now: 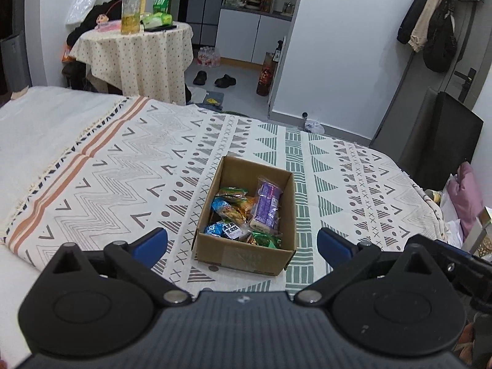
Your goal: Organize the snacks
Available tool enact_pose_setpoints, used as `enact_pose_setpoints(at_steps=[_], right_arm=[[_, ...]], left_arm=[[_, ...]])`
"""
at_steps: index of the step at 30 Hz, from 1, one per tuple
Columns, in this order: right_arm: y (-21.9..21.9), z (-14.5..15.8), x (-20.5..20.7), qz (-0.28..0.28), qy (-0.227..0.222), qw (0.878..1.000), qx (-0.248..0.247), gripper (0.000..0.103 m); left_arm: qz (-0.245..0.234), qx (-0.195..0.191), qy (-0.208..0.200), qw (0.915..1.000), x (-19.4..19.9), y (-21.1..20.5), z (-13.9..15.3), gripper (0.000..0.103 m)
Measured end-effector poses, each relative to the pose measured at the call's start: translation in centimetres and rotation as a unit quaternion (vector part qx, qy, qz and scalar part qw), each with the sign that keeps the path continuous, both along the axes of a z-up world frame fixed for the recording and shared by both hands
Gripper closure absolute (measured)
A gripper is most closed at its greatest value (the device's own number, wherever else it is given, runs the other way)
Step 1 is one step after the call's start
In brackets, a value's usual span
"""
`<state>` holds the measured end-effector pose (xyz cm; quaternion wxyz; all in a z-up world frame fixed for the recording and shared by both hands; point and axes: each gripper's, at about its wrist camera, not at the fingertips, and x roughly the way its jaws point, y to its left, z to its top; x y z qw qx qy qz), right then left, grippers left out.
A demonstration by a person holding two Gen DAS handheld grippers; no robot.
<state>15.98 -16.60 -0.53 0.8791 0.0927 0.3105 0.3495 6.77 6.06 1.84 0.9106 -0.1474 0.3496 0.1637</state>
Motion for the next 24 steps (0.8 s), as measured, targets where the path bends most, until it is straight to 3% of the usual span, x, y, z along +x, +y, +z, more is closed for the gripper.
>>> enact_pose_setpoints(at_steps=[8, 24], right_arm=[[-1.2, 0.0, -2.3, 0.000, -0.010, 1.000, -0.018, 0.000], [-1.4, 0.8, -6.3, -0.016, -0.047, 0.996, -0.072, 0.000]], left_arm=[[-0.018, 0.028, -0.014, 0.9993, -2.4, -1.3, 1.0, 0.000], [-0.042, 0.029, -0.034, 0.9981, -7.3, -1.8, 0.7, 0.000]])
